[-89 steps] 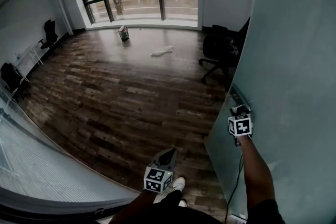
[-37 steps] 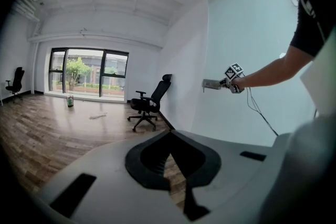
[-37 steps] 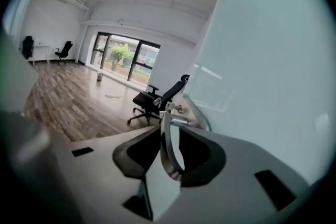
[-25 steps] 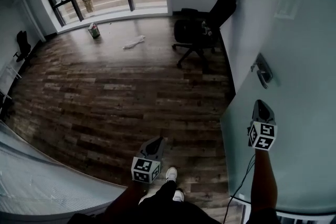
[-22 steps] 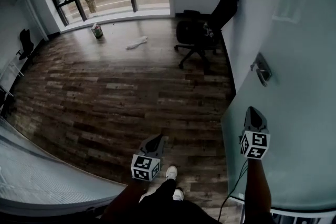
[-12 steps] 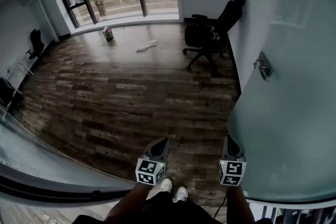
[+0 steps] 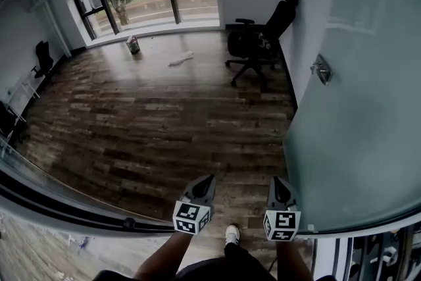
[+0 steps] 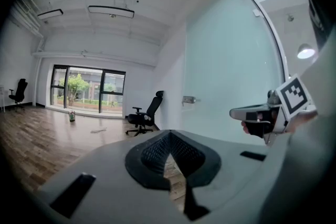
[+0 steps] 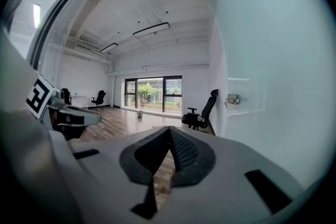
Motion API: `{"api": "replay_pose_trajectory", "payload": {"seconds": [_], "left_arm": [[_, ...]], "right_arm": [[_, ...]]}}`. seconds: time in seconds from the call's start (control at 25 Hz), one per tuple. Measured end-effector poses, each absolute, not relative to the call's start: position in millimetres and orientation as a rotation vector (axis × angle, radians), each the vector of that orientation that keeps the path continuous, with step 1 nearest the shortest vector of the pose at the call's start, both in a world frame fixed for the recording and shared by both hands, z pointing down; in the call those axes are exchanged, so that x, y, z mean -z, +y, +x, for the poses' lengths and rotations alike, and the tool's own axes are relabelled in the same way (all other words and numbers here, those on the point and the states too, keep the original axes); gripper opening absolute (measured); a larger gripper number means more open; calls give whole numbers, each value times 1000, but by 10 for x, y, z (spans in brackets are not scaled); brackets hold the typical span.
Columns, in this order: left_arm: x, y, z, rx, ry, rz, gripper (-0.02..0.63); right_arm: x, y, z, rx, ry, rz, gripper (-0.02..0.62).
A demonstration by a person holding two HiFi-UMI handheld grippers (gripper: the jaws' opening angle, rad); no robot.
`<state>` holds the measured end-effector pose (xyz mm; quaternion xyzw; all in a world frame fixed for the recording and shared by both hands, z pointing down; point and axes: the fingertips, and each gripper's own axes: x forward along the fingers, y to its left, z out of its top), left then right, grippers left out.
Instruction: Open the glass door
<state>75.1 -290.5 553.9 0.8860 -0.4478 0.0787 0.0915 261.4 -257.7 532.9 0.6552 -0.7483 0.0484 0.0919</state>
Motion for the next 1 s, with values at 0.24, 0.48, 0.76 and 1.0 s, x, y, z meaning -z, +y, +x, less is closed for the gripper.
{"api": "replay_pose_trajectory", "payload": {"seconds": [0.24,0.48,0.76,1.0], "left_arm": [[-5584,-1857,368,-211,-1310,2654,-3],[-5680,-845,46,-220,-1302,2649,-3],[-5478,-30,20,-172,-1307,2620,-3],[-5420,626,394,-169,-1310,2647,-3]], "right_arm": [[-5394,-1522,2150,-125,-2192,1957,15],[-5464,-505,1821,-89,-2193,1947,15],[-5232,295,1708,-57,-2221,1946,15],[-5243,890,1930,-14,-2246,1942,15]]}}
